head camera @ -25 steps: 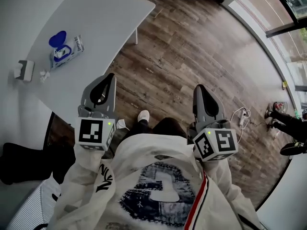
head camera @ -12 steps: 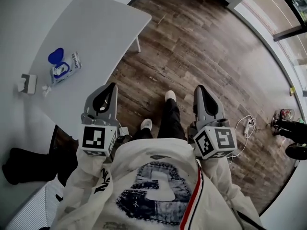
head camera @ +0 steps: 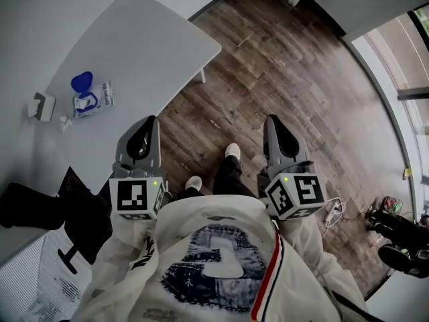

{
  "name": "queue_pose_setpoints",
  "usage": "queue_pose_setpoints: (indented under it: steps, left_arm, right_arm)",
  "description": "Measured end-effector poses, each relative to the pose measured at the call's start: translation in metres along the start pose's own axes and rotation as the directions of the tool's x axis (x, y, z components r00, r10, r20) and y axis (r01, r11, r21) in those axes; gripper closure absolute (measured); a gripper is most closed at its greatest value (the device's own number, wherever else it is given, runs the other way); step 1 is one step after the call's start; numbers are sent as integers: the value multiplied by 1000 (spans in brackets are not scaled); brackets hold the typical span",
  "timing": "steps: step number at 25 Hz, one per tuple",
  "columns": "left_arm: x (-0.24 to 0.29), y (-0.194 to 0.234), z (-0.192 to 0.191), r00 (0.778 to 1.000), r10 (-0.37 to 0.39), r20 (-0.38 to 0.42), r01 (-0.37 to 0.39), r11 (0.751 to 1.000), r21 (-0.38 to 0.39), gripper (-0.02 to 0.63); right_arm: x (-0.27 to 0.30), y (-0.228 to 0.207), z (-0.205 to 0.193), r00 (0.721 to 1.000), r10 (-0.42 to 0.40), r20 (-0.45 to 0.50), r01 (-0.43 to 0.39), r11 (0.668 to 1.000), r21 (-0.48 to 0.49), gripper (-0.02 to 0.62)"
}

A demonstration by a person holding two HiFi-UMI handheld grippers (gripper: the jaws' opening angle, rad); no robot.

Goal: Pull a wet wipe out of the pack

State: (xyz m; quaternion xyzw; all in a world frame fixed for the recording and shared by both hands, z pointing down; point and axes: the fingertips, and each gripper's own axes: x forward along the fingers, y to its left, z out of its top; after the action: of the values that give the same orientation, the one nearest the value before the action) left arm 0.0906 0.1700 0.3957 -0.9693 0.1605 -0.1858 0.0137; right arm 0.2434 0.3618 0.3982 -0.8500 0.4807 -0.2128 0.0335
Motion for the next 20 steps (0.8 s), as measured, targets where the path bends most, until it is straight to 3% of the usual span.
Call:
queue_pose_setpoints:
  steps: [7, 14, 20]
  left_arm:
    - [3, 32, 14, 985, 172, -9, -172, 983, -64, 601]
    - [-16, 79, 11, 940, 341, -23, -341, 929, -142, 601]
    - [-42, 98, -5, 890, 453, -63, -457, 875, -162, 601]
  right_arm:
    - [61, 18, 31, 983, 177, -52, -179, 982, -55, 589]
    - [118, 71, 40, 929, 354, -105, -365, 925, -109, 589]
    - [144, 105, 25, 871, 459, -177, -482, 867, -123, 589]
